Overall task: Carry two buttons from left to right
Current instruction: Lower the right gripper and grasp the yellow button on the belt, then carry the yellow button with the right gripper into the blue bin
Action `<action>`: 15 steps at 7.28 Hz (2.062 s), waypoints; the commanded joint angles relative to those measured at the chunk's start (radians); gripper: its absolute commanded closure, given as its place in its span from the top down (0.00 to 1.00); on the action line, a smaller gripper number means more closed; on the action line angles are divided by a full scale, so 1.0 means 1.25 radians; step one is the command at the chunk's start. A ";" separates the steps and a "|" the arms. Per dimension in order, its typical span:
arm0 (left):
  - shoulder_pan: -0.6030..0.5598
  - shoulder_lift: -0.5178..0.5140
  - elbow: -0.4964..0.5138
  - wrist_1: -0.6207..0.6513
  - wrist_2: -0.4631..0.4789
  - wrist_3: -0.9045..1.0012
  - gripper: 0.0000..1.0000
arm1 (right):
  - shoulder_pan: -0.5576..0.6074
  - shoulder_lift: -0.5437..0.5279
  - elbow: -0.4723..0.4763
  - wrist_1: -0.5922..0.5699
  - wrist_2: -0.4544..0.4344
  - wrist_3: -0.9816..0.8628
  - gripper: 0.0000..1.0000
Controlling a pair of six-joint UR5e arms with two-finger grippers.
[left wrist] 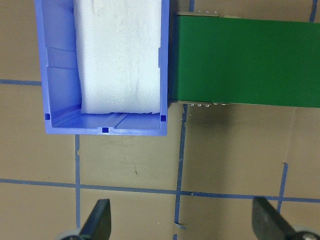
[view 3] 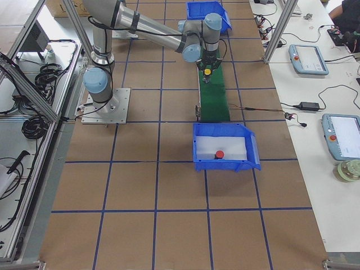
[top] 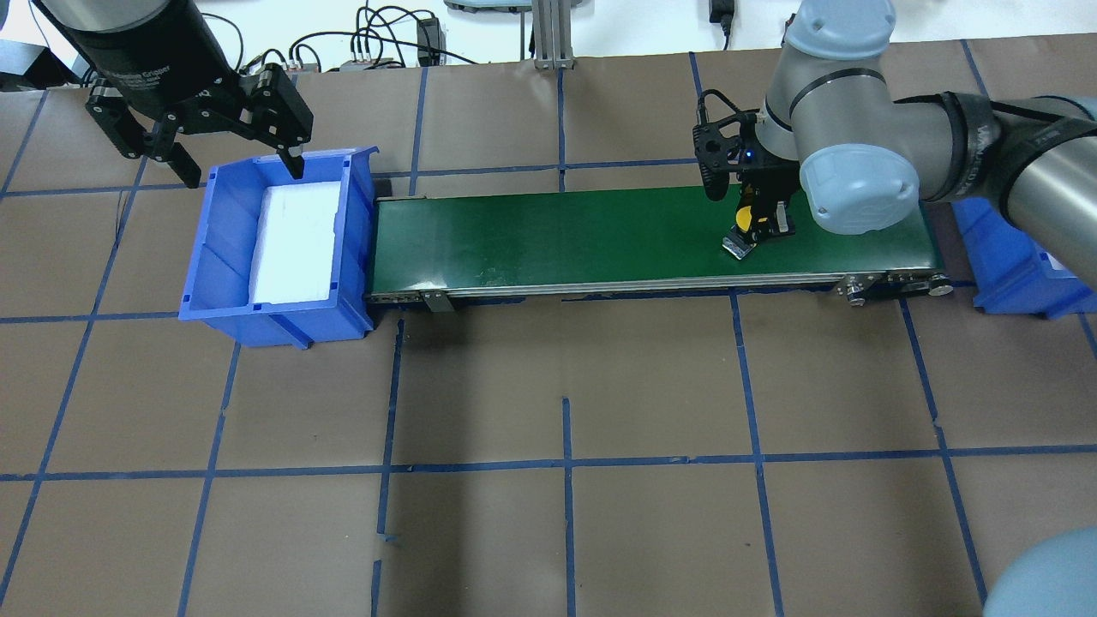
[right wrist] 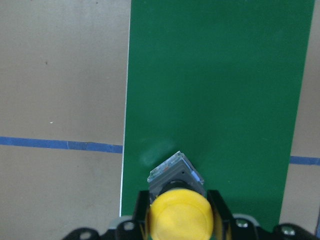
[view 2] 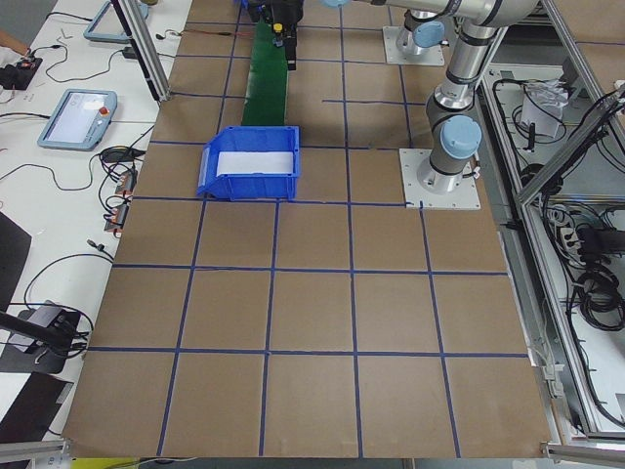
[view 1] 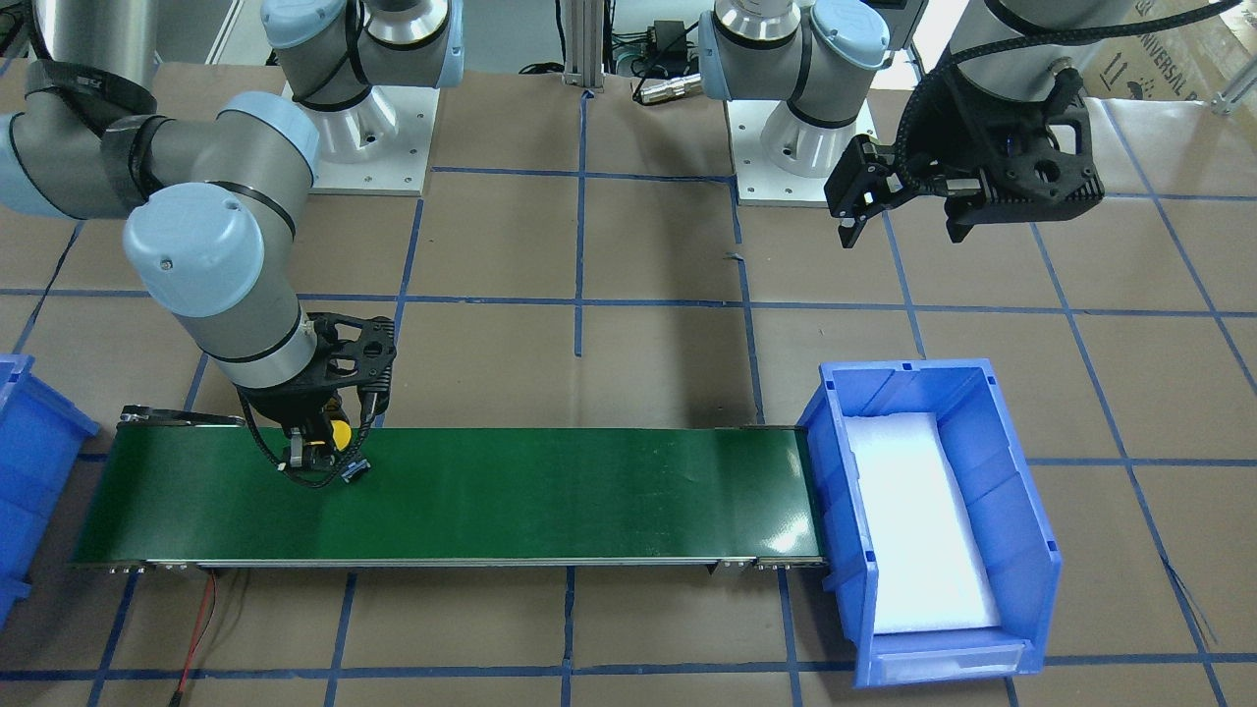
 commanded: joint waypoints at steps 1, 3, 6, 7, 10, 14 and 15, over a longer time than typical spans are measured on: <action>-0.001 0.001 -0.001 0.001 0.001 0.000 1.00 | -0.029 -0.015 -0.047 0.011 -0.003 -0.001 0.10; -0.001 0.000 -0.001 0.001 0.001 0.000 1.00 | -0.179 -0.020 -0.093 0.014 0.004 -0.012 0.10; -0.001 0.001 -0.001 0.001 0.001 0.001 1.00 | -0.365 -0.006 -0.159 0.010 0.005 -0.028 0.10; -0.001 0.001 -0.001 -0.001 0.001 0.001 1.00 | -0.409 0.018 -0.186 0.022 0.011 -0.019 0.10; 0.001 0.001 -0.001 0.001 0.001 0.001 1.00 | -0.484 0.070 -0.179 0.028 0.015 -0.026 0.10; 0.001 0.001 -0.001 0.001 0.001 0.001 1.00 | -0.503 0.189 -0.176 -0.045 0.015 -0.022 0.10; -0.001 0.001 -0.001 0.001 0.001 0.001 1.00 | -0.501 0.183 -0.175 -0.024 0.012 -0.021 0.10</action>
